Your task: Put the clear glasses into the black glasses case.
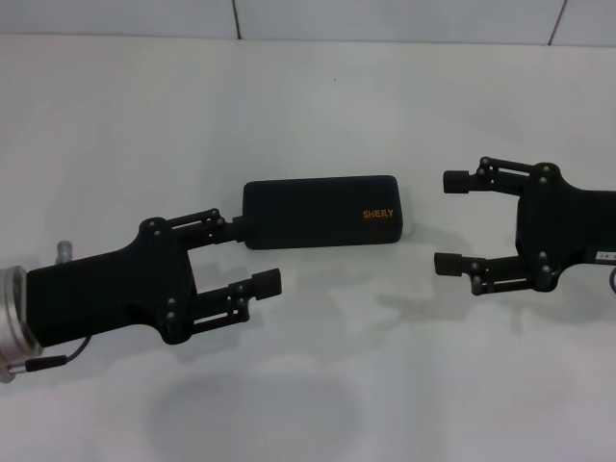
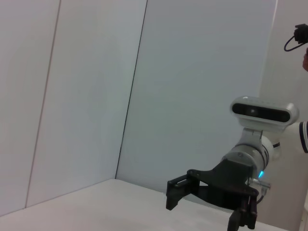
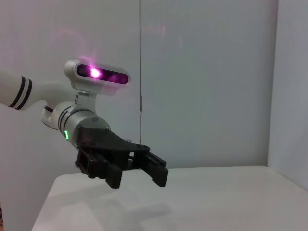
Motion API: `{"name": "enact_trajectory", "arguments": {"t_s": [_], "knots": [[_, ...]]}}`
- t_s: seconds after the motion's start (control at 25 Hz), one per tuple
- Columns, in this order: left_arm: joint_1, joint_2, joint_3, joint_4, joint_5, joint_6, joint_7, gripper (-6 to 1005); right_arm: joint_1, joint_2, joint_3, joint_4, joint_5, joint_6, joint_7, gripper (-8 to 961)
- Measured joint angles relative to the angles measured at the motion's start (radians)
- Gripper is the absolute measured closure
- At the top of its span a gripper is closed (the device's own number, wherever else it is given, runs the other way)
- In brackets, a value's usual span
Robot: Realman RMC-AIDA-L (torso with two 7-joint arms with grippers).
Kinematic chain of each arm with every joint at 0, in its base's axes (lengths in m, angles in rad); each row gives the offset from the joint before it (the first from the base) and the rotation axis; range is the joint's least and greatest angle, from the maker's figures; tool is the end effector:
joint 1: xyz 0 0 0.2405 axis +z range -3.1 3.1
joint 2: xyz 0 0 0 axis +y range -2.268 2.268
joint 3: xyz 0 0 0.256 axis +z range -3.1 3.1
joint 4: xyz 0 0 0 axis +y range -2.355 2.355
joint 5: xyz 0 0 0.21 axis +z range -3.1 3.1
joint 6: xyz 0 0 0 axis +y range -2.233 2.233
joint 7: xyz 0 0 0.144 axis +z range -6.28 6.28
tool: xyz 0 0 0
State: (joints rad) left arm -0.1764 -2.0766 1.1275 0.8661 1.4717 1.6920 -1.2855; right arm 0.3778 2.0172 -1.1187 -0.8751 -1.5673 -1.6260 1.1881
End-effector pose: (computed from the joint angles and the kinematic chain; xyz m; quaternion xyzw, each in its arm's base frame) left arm -0.2538 0.2502 0.0073 -0.9153 -0.1442 -0.3620 0.1021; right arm 0.2235 0.3067 0.0188 -0.9511 0.0103 0.2887 0.1091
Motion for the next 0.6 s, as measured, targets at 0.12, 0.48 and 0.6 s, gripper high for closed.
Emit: {"name": "enact_trajectory", "arguments": {"t_s": [0.12,0.48,0.6], "knots": [[0.0,0.0,0.0,0.0,0.0,0.0,0.0,349,-0.007,0.001,0.001,-0.001,0.003,-0.001,-0.015,76],[0.004,0.0,0.0,0.001,0.0,0.0,0.0,350,-0.015,0.003,-0.049,0.007,0.034,-0.004,-0.054,81],[0.004,0.0,0.0,0.001,0.001,0.0,0.0,350,-0.012,0.002,-0.081,0.008,0.031,0.003,-0.053,81]]}}
